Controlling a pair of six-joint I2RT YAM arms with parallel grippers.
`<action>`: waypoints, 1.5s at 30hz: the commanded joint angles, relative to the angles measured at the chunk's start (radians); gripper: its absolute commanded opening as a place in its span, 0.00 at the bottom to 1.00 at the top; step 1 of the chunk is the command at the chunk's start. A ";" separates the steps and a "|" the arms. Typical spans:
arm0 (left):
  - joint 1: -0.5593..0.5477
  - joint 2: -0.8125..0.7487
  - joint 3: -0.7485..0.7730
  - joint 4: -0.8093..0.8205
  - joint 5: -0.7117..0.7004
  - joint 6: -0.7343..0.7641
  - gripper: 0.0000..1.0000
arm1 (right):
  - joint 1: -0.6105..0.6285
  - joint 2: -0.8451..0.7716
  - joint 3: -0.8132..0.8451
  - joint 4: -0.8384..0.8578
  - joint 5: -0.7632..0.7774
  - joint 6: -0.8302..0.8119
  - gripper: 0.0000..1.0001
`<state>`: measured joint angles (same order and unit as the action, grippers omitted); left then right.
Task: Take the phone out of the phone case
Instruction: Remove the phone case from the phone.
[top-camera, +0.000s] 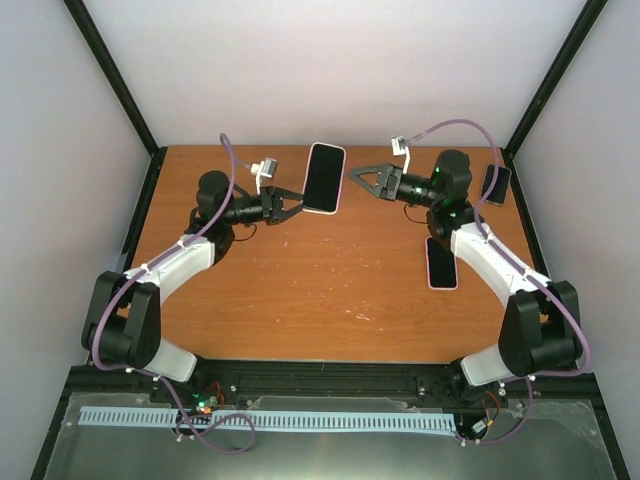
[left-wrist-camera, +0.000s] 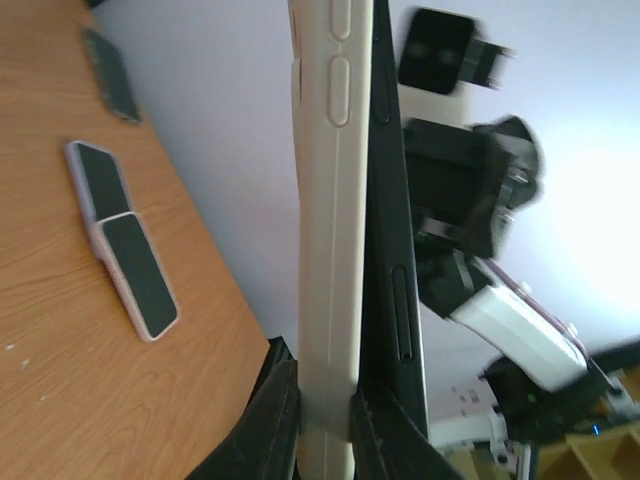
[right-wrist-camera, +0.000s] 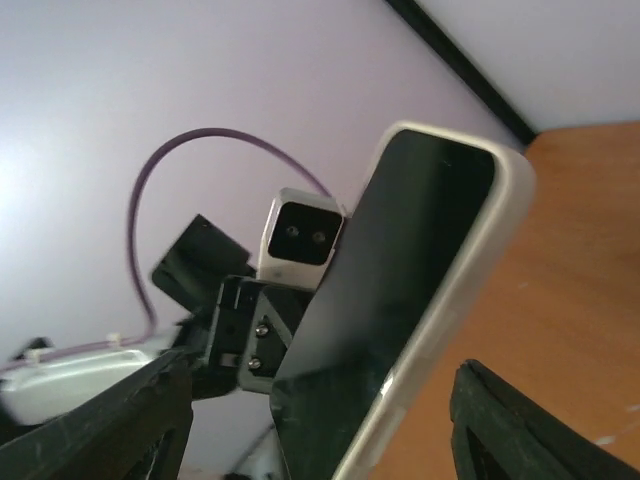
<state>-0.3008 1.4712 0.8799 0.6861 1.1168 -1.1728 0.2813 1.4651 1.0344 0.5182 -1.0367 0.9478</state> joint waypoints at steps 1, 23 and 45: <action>0.006 -0.002 0.122 -0.309 -0.132 0.104 0.01 | -0.004 -0.059 0.115 -0.426 0.140 -0.397 0.70; -0.017 0.028 0.191 -0.547 -0.297 0.036 0.01 | 0.397 -0.016 0.329 -0.905 1.008 -1.285 0.48; -0.064 0.038 0.208 -0.548 -0.297 0.054 0.01 | 0.533 0.092 0.340 -0.874 1.196 -1.452 0.44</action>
<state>-0.3561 1.5177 1.0130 0.0944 0.8093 -1.1316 0.7967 1.5326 1.3460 -0.3836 0.1101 -0.4686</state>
